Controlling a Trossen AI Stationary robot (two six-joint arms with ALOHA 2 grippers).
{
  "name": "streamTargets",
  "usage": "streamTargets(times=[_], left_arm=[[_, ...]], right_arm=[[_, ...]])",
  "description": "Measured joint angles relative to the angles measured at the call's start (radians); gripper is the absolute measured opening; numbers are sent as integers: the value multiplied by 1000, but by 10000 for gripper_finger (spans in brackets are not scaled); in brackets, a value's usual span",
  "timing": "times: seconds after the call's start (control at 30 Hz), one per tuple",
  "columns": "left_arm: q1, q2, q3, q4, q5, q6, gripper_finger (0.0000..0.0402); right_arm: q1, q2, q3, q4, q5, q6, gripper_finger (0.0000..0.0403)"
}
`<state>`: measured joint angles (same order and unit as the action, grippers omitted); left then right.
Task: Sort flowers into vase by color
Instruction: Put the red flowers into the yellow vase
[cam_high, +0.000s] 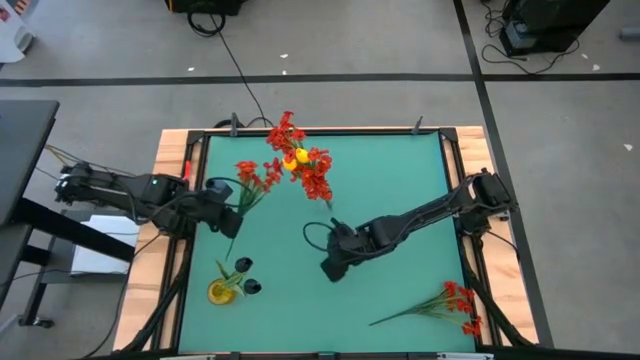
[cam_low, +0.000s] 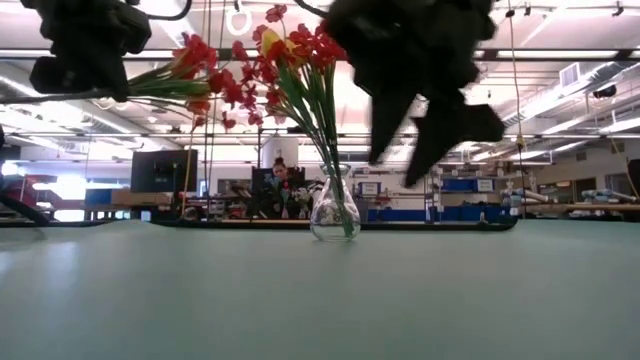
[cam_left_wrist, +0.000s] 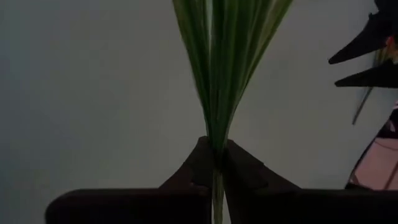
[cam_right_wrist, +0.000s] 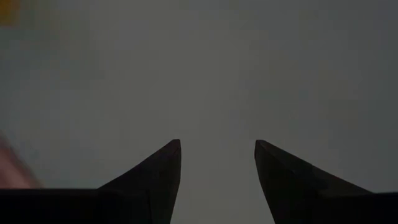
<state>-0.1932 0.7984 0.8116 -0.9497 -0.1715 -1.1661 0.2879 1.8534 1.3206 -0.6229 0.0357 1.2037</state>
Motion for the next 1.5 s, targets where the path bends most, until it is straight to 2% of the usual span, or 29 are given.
streamTargets(times=[0.17, 0.27, 0.47, 0.7, 0.93, 1.23, 1.37, 1.5], left_arm=[[-15, -25, 0, 46, 11, 153, 26], [-46, -85, 0, 47, 14, 181, 28], [-126, -268, 0, -111, -31, 181, 20], [-159, -437, 0, -75, -62, 318, 24], [-191, -522, -94, 189, 23, 533, 33], [-262, -651, -299, 604, 254, 736, 14], [-307, -669, -432, 789, 358, 758, 14], [-352, -668, -532, 885, 366, 772, 14]], right_arm=[[-11, -4, 5, 177, 22, 98, 212], [-7, -8, 5, 257, 49, 141, 212], [29, -8, 5, 269, 110, 259, 211], [56, -8, 5, 262, 206, 370, 211], [69, -8, 5, 263, 256, 395, 211], [91, -8, 5, 216, 260, 392, 211], [99, -8, 5, 156, 235, 393, 211], [107, -8, 5, 124, 202, 421, 211]])
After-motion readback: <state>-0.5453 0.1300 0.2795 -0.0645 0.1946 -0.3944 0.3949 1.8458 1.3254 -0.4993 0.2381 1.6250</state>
